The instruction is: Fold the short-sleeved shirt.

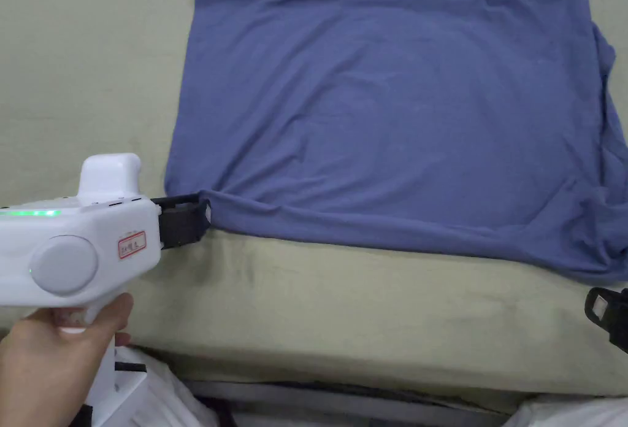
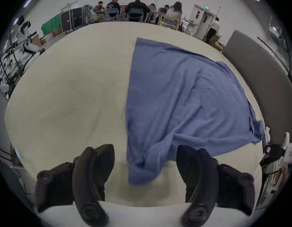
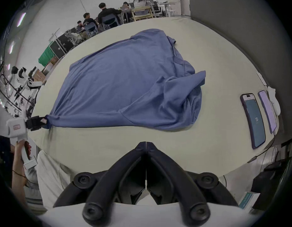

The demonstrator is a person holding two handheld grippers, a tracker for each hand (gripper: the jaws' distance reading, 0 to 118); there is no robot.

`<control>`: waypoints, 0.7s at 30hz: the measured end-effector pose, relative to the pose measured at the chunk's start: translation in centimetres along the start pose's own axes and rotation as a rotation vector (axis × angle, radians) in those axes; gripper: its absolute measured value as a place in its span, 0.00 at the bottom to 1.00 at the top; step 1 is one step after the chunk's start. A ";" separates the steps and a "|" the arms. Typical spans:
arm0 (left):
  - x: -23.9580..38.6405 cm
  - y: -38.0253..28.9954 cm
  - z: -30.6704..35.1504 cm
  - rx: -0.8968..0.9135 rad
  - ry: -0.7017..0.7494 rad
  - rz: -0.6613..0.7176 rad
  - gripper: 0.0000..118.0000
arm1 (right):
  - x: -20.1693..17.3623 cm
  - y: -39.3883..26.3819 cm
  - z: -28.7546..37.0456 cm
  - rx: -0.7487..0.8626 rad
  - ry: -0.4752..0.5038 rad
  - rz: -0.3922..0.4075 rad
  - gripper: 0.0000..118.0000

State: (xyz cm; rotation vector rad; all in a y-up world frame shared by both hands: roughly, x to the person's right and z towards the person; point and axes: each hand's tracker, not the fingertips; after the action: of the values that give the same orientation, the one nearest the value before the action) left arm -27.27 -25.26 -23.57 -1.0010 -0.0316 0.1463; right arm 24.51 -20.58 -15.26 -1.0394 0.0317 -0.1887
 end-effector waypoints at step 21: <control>2.8 1.1 1.3 0.011 0.022 -0.101 0.03 | 6.2 5.4 -5.7 0.016 -0.029 -0.253 0.87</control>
State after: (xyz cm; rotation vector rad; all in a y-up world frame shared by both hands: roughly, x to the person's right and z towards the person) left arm -24.70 -23.20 -23.94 -0.9882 -0.0613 0.0432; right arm 30.71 -23.81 -22.36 -1.0285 -0.1283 -0.4022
